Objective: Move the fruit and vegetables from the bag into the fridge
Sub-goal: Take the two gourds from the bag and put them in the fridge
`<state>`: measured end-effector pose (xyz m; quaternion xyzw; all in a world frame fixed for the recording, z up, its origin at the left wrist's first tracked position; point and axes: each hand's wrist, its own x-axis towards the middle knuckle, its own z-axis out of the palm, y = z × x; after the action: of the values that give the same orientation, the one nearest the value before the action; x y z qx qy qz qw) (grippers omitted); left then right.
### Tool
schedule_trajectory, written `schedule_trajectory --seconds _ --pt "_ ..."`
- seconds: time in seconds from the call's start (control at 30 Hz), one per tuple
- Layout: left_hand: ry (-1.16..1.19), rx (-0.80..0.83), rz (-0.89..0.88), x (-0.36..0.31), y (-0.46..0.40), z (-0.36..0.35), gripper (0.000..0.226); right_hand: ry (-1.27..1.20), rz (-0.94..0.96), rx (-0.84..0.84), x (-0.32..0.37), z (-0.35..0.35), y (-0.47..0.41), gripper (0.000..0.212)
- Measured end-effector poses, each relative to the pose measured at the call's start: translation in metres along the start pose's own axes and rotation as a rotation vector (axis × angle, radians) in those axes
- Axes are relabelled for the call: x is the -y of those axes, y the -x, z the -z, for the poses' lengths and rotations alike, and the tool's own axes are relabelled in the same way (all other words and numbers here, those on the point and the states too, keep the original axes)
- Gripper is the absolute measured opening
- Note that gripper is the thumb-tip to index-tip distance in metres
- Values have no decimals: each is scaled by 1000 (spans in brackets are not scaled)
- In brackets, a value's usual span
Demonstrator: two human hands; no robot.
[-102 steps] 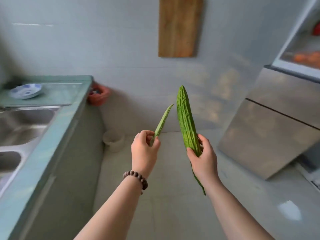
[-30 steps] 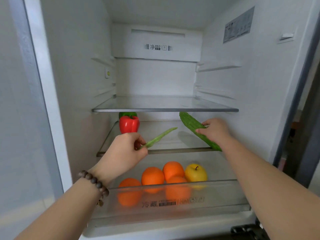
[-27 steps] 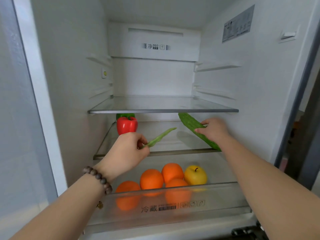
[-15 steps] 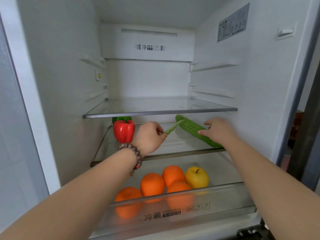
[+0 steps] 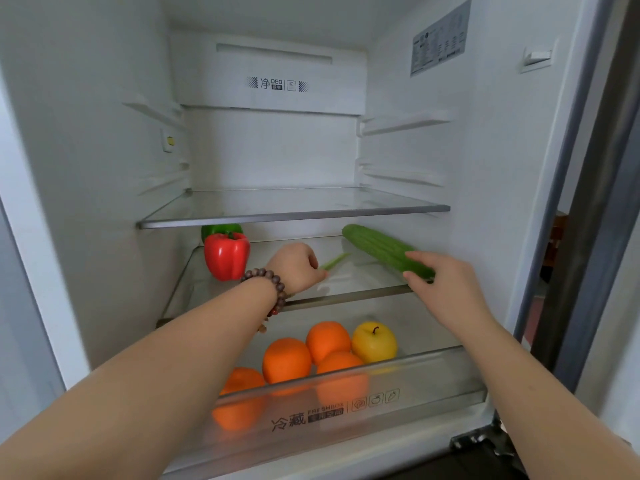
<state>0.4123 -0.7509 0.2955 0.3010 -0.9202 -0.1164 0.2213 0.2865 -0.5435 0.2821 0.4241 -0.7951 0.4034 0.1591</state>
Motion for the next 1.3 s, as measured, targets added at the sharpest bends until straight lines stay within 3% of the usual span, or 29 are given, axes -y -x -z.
schedule_trajectory --seconds 0.2,0.4,0.63,1.0,1.17,1.3 --pt "54 280 -56 4 25 23 65 -27 90 73 15 -12 3 36" --pt "115 369 -78 0 42 25 78 -54 112 285 41 -37 -8 38" --pt "-18 581 -186 -23 38 9 101 -6 86 279 28 -31 -20 37" --pt "-224 296 -186 -55 8 -23 76 57 21 332 -2 -30 -17 37" --pt "-221 268 -180 -61 6 -30 65 114 39 331 -7 -30 -13 36" --pt "-183 285 -159 -55 9 -35 86 162 45 335 -4 -30 -12 36"
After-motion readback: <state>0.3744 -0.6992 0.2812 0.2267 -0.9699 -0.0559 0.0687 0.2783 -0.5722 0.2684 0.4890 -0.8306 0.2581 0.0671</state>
